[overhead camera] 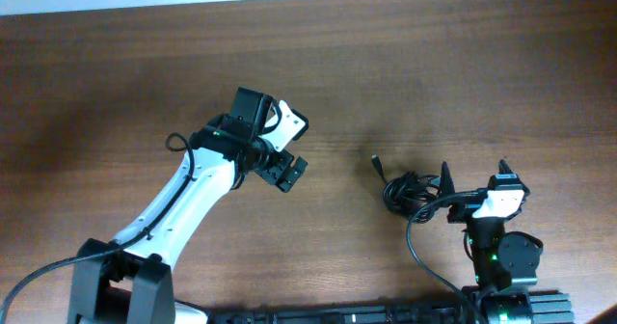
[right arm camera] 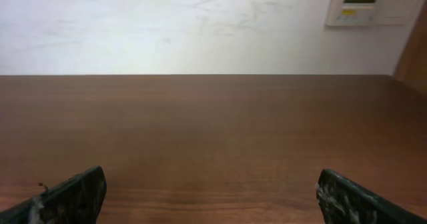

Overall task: Untangle cables
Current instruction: 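Raise the left arm and move its gripper toward the black cable bundle, then lift the right arm and lower the left gripper onto the cable bundle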

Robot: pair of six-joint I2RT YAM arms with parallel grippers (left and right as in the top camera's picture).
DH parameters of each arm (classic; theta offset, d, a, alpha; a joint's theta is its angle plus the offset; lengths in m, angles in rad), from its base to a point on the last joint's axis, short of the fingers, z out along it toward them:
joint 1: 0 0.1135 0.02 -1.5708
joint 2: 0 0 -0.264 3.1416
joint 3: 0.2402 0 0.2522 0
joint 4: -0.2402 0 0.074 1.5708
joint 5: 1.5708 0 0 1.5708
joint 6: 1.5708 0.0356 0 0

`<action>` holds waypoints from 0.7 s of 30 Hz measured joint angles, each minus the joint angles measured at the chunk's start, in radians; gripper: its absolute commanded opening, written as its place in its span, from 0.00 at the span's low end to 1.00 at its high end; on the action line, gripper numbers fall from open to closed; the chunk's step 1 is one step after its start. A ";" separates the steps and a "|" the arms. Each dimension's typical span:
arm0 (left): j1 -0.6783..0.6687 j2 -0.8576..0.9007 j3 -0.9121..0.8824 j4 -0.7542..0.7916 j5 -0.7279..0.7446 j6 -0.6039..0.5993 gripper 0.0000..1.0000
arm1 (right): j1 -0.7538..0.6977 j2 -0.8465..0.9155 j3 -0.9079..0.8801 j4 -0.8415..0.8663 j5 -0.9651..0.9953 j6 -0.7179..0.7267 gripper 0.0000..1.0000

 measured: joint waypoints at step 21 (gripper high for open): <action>0.000 0.001 0.001 0.007 -0.029 0.000 0.99 | -0.001 0.575 0.716 -0.694 -0.120 0.214 0.99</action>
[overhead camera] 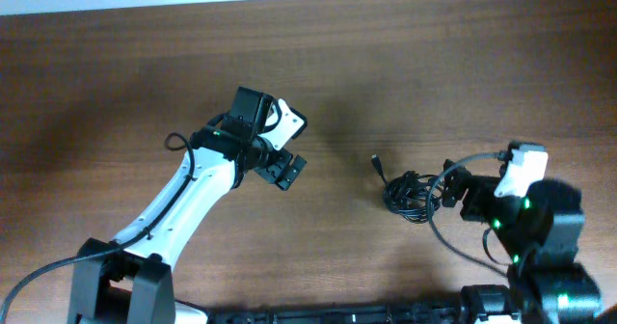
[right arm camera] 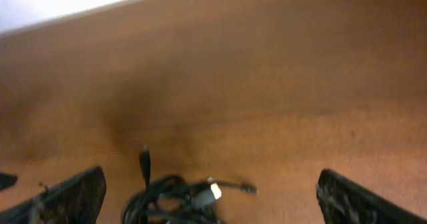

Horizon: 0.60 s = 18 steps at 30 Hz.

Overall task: Untangle cables
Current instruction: 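Lift the right arm and lower the left gripper onto the cable bundle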

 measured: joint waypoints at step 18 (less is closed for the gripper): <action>0.000 0.000 0.000 0.001 0.000 0.000 0.98 | -0.002 0.683 0.190 -0.016 -0.740 0.034 0.99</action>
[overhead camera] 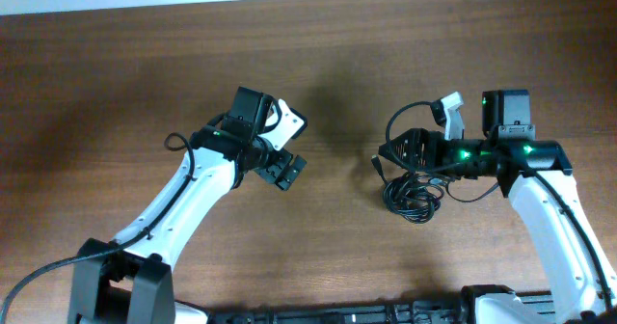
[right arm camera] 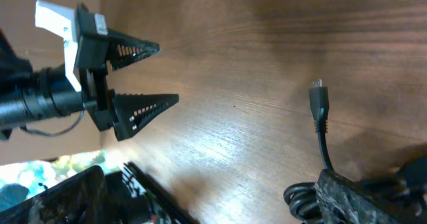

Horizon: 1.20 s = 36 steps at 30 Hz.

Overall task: Untangle cables
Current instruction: 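Lift the right arm and lower the left gripper onto the cable bundle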

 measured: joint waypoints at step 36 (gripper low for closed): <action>-0.315 0.000 0.000 0.211 0.468 -0.014 0.98 | 0.000 0.002 0.219 -0.262 0.649 0.550 0.99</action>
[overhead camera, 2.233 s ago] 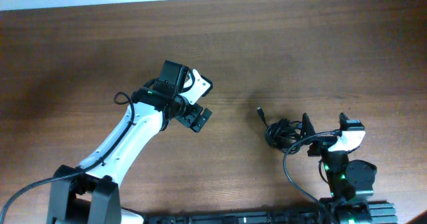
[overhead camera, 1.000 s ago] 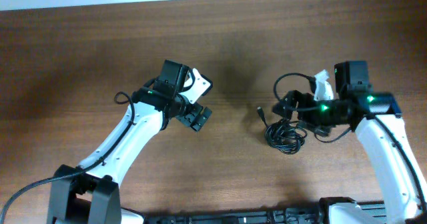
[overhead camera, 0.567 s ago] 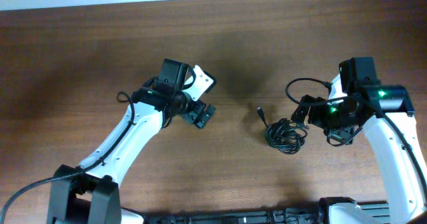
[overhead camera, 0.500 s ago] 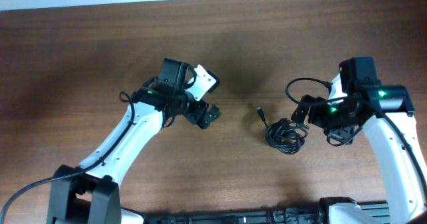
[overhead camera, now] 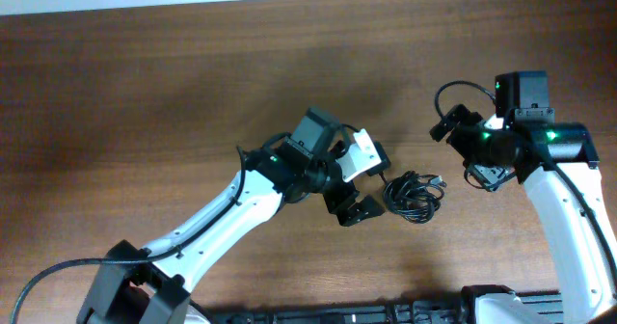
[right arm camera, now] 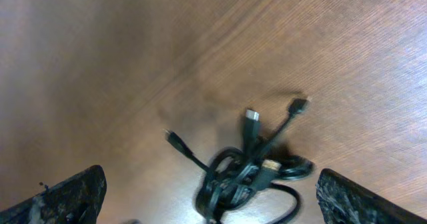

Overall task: Untangle cables
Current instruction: 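Lift the right arm and lower the left gripper onto the cable bundle, then grasp the black cable bundle with the left gripper and lift it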

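A tangled bundle of black cables (overhead camera: 413,195) lies on the brown table, right of centre. In the right wrist view the bundle (right arm camera: 245,176) shows several plug ends sticking out. My left gripper (overhead camera: 370,182) is just left of the bundle, its jaws spread apart and holding nothing. My right gripper (overhead camera: 465,153) hovers up and to the right of the bundle. Seen from its wrist, the right gripper (right arm camera: 210,179) is open wide, with the bundle below and between its dark fingertips (right arm camera: 73,194).
The wooden table (overhead camera: 145,83) stretches left and back to a pale wall strip along the far edge. The right arm's own black lead loops beside its wrist (overhead camera: 453,97). Both arm bases stand at the front edge.
My left gripper moved from mid-table rightward to the bundle's left side. My right gripper drew back from over the bundle's upper left to its upper right. The plug that stuck out upper left no longer shows there.
At first my right arm sat folded at the front right, its camera looking across the table, and my left gripper waited open mid-table. The right arm then rose and reached out over the bundle. Now both open grippers flank the bundle, which still lies tangled.
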Robot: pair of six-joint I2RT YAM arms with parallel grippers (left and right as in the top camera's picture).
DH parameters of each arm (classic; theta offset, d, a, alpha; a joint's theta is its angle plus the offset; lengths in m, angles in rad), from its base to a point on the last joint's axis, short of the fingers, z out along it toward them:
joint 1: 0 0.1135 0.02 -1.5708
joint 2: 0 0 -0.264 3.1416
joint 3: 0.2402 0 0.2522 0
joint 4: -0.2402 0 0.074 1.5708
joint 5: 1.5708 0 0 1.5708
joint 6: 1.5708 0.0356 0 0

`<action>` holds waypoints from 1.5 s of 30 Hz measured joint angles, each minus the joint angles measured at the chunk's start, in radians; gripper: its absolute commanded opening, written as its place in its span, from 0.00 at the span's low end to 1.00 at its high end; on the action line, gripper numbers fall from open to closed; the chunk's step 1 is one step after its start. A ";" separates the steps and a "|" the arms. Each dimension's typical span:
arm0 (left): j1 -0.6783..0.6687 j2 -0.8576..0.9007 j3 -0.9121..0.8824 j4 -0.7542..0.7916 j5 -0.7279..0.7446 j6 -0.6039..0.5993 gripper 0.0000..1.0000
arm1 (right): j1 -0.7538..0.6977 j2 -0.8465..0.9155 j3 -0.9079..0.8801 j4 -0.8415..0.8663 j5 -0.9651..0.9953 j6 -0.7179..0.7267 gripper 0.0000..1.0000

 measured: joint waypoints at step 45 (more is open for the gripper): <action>-0.056 0.213 0.003 0.275 -0.079 -0.027 0.34 | 0.000 0.000 0.000 0.081 0.018 0.124 0.99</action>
